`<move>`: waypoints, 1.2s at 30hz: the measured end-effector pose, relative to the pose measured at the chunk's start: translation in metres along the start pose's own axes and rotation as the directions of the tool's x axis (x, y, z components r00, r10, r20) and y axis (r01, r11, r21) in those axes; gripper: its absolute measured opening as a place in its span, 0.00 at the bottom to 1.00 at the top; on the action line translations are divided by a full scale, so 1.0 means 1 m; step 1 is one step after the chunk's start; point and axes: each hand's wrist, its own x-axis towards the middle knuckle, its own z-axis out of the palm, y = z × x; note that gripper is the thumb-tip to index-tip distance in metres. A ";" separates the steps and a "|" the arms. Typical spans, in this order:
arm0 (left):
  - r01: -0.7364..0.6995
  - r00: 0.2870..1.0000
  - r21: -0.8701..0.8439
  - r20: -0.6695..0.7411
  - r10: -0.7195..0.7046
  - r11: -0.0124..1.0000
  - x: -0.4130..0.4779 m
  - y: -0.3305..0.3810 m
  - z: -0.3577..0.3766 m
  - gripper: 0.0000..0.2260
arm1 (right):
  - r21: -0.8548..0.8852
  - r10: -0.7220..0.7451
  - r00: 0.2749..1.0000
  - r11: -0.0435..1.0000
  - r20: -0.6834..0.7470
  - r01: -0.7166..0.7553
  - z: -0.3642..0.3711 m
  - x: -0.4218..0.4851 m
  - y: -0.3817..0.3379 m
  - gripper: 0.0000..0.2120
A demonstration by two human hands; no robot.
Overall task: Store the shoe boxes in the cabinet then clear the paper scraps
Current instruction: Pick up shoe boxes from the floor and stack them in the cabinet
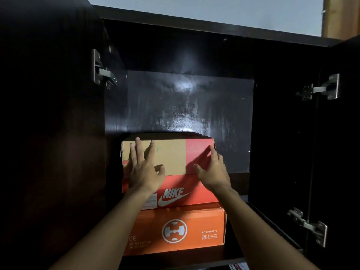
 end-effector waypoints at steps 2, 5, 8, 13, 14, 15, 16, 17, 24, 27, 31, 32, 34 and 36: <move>0.017 1.000 0.019 0.021 -0.017 1.000 -0.003 0.003 -0.004 0.37 | -0.029 0.015 0.999 0.999 0.045 -0.014 -0.007 0.000 0.000 0.40; 0.023 0.998 0.036 0.062 -0.025 0.999 -0.002 0.003 -0.017 0.35 | -0.033 0.008 0.999 0.999 0.048 -0.007 -0.023 -0.007 0.000 0.35; 0.021 0.998 -0.028 0.068 -0.019 0.999 -0.006 0.005 -0.032 0.31 | 0.004 0.013 1.000 1.000 0.012 -0.013 -0.041 -0.027 0.002 0.31; 0.064 0.974 -0.328 0.226 0.013 0.943 -0.040 0.022 -0.044 0.23 | 0.005 0.040 0.999 0.999 -0.025 -0.040 -0.068 -0.078 0.011 0.31; 0.057 0.955 -0.347 0.292 0.050 0.936 -0.051 0.027 -0.045 0.22 | 0.009 0.049 0.999 0.999 -0.019 -0.049 -0.074 -0.090 0.014 0.32; 0.040 0.934 -0.362 0.346 0.094 0.931 -0.064 0.032 -0.046 0.20 | 0.007 0.057 0.998 0.998 -0.013 -0.057 -0.080 -0.104 0.017 0.32; 0.021 0.917 -0.380 0.376 0.134 0.925 -0.077 0.037 -0.047 0.19 | -0.002 0.061 0.998 0.998 -0.016 -0.061 -0.087 -0.118 0.020 0.33; 0.009 0.907 -0.398 0.391 0.160 0.917 -0.088 0.042 -0.046 0.19 | -0.019 0.067 0.998 0.998 -0.020 -0.068 -0.093 -0.132 0.024 0.33; -0.031 0.848 -0.554 0.426 0.315 0.832 -0.170 0.075 -0.036 0.16 | -0.150 0.185 0.977 0.968 -0.102 -0.199 -0.139 -0.222 0.046 0.29; -0.022 0.802 -0.619 0.458 0.384 0.785 -0.202 0.093 -0.020 0.17 | -0.199 0.241 0.957 0.942 -0.161 -0.270 -0.157 -0.262 0.059 0.28; -0.036 0.695 -0.681 0.509 0.508 0.731 -0.259 0.124 0.006 0.16 | -0.278 0.322 0.914 0.880 -0.246 -0.385 -0.178 -0.328 0.085 0.26; -0.039 0.674 -0.703 0.507 0.538 0.710 -0.275 0.134 0.012 0.15 | -0.301 0.348 0.900 0.857 -0.263 -0.419 -0.185 -0.346 0.092 0.25; -0.029 0.619 -0.747 0.508 0.599 0.664 -0.309 0.154 0.021 0.15 | -0.338 0.411 0.863 0.800 -0.295 -0.496 -0.198 -0.385 0.105 0.25; -0.004 0.554 -0.785 0.514 0.654 0.620 -0.347 0.174 0.029 0.15 | -0.368 0.468 0.817 0.734 -0.336 -0.571 -0.214 -0.425 0.116 0.25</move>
